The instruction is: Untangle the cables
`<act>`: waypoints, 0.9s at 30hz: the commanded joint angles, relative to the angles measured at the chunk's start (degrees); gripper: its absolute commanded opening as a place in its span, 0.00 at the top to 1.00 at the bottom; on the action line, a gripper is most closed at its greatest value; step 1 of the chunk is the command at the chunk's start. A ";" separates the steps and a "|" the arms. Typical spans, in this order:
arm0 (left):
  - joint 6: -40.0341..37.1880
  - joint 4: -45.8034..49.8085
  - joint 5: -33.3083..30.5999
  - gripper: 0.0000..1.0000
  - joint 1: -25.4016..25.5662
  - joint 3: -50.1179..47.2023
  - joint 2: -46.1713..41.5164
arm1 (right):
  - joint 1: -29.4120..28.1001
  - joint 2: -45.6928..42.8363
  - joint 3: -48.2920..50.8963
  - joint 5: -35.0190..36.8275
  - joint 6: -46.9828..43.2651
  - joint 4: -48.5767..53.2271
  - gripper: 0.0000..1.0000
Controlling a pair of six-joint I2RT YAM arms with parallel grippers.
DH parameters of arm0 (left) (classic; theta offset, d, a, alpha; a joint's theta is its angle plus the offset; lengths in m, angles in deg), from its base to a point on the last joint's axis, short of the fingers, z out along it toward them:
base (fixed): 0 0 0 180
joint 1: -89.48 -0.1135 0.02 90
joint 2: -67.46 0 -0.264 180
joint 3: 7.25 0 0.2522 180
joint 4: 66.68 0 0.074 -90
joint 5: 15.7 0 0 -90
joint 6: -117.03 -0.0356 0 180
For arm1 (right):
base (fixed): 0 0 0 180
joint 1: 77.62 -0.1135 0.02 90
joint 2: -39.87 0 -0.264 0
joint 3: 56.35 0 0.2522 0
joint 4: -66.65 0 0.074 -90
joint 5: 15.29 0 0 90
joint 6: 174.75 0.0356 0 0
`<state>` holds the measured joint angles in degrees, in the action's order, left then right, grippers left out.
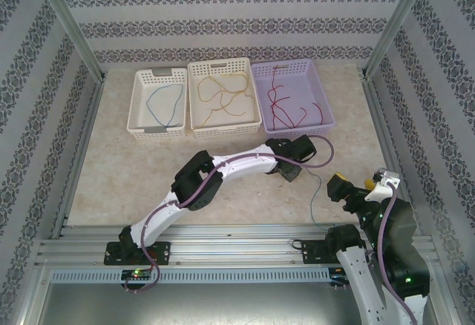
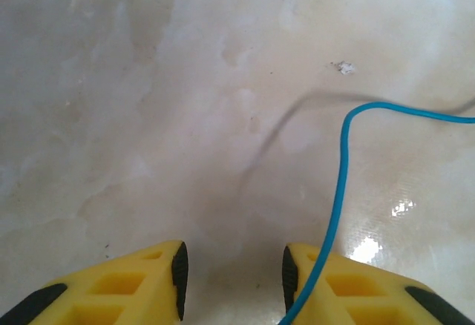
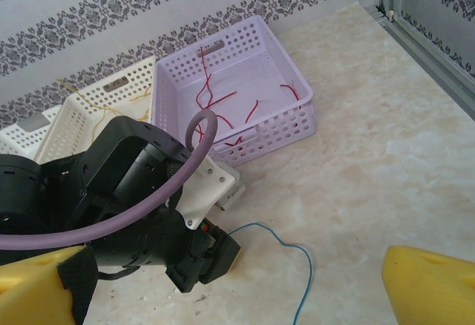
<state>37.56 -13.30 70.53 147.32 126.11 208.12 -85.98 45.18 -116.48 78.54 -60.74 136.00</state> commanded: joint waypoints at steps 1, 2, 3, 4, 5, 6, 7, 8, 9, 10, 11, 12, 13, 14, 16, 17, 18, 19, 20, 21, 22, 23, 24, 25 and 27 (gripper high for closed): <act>0.37 -0.44 0.58 0.63 -0.47 -0.94 1.37 | 0.12 -0.07 0.33 0.76 0.20 0.22 0.02; 0.44 -0.38 0.60 0.63 -0.52 -0.94 1.37 | 0.10 -0.05 0.36 0.79 0.20 0.22 0.02; 0.46 -0.33 0.54 0.63 -0.47 -1.02 1.28 | 0.12 -0.12 0.32 0.81 0.20 0.22 0.02; 0.46 -0.43 0.52 0.64 -0.53 -1.18 1.22 | 0.11 -0.12 0.32 0.81 0.18 0.22 0.02; 0.46 -0.47 0.52 0.64 -0.54 -1.27 1.15 | 0.21 -0.11 0.33 0.74 0.25 0.22 0.02; 0.46 -0.42 0.52 0.65 -0.54 -1.29 1.19 | 0.20 -0.11 0.32 0.80 0.25 0.22 0.02; 0.40 -0.44 0.52 0.65 -0.53 -1.29 1.20 | 0.19 -0.17 0.36 0.76 0.23 0.22 0.02; 0.37 -0.35 0.52 0.65 -0.55 -1.21 1.18 | 0.20 -0.18 0.36 0.77 0.24 0.22 0.02; 0.37 -0.33 0.44 0.66 -0.54 -1.20 1.11 | 0.18 -0.27 0.32 0.81 0.22 0.22 0.02; 0.37 -0.33 0.35 0.66 -0.54 -1.20 1.11 | 0.21 -0.24 0.31 0.74 0.25 0.22 0.02; 0.37 -0.30 0.34 0.67 -0.54 -1.19 1.11 | 0.19 -0.21 0.36 0.82 0.26 0.22 0.02; 0.29 -0.32 0.34 0.68 -0.54 -1.11 1.04 | 0.19 -0.21 0.32 0.80 0.30 0.22 0.02; 0.29 -0.26 0.25 0.69 -0.56 -1.03 1.02 | 0.19 -0.36 0.31 0.78 0.21 0.21 0.02; 0.28 -0.30 0.08 0.70 -0.55 -1.03 0.93 | 0.23 -0.30 0.32 0.82 0.26 0.22 0.02; 0.15 -0.33 -0.18 0.72 -0.59 -1.02 0.84 | 0.19 -0.36 0.36 0.81 0.25 0.22 0.02; 0.02 -0.37 -0.34 0.74 -0.54 -0.98 0.78 | 0.19 -0.30 0.32 0.83 0.29 0.22 0.02; 0.02 -0.25 -0.36 0.75 -0.61 -0.94 0.69 | 0.19 -0.35 0.31 0.82 0.30 0.22 0.02; 0.02 -0.16 -0.36 0.75 -0.63 -0.85 0.59 | 0.19 -0.32 0.31 0.82 0.28 0.22 0.02; 0.02 -0.12 -0.46 0.76 -0.63 -0.92 0.42 | 0.14 -0.30 0.32 0.83 0.31 0.22 0.02; -0.01 -0.08 -0.45 0.78 -0.63 -0.94 0.25 | 0.19 -0.40 0.31 0.83 0.33 0.22 0.02; -0.05 -0.15 -0.62 0.79 -0.64 -1.00 -0.06 | 0.25 -0.38 0.31 0.82 0.34 0.22 0.02; 0.02 -0.26 -0.63 0.80 -0.63 -1.19 -0.36 | 0.24 -0.38 0.36 0.89 0.27 0.22 0.02; -0.06 -0.25 -0.66 0.83 -0.63 -1.29 -0.71 | 0.30 -0.39 0.33 0.87 0.30 0.22 0.02; 0.02 -0.16 -0.64 0.86 -0.63 -1.37 -1.10 | 0.23 -0.38 0.34 0.84 0.34 0.22 0.02; 0.11 -0.22 -0.69 0.92 -0.63 -1.62 -1.97 | 0.27 -0.44 0.31 0.87 0.34 0.22 0.02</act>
<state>37.77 -14.13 71.21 147.21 125.62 208.09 -85.98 45.18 -116.48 78.54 -60.74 136.00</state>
